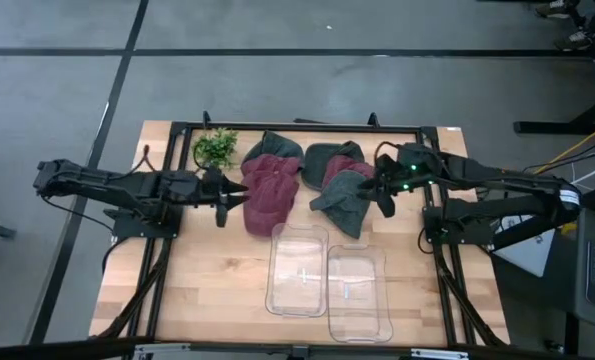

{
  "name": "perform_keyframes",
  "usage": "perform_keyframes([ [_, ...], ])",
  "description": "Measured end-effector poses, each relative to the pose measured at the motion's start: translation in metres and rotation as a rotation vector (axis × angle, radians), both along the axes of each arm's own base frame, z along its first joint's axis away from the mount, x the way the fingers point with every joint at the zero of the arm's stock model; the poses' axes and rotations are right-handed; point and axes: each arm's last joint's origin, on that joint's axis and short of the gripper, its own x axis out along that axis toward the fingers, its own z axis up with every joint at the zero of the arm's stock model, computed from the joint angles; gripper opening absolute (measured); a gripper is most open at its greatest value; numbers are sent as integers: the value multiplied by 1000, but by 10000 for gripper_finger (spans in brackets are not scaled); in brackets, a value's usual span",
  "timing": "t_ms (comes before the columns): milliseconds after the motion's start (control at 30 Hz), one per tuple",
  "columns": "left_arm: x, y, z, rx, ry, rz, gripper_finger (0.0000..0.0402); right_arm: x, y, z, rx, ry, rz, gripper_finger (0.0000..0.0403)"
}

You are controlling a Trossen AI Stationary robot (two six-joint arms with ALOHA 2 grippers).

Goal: Pick & Place hat
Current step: Put the bottom left red cap into the right transparent bin

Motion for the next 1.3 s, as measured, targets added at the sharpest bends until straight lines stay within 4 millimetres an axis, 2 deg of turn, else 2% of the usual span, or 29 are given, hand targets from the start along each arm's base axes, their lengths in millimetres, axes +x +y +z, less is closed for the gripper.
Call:
perform_keyframes([
  [200,7,8,-9,29,64,115,143,6,-2,6,-9,-3,5,155],
  [333,9,23,-20,-41,128,272,143,7,-2,8,-8,-26,0,155],
  [433,15,34,-30,-94,180,306,143,8,-2,10,-8,-44,-3,155],
  [600,32,47,-31,-81,283,222,143,9,-2,13,-8,-73,-6,155],
  [800,52,57,-22,167,510,41,143,9,-2,13,-18,-75,0,155],
  [933,62,64,-19,234,591,-20,143,9,-2,13,-20,-75,2,155],
  [1167,73,85,-19,245,660,-30,143,9,-2,13,-25,-76,4,155],
  [1300,73,102,-31,163,755,-25,143,9,-2,13,-25,-76,5,155],
])
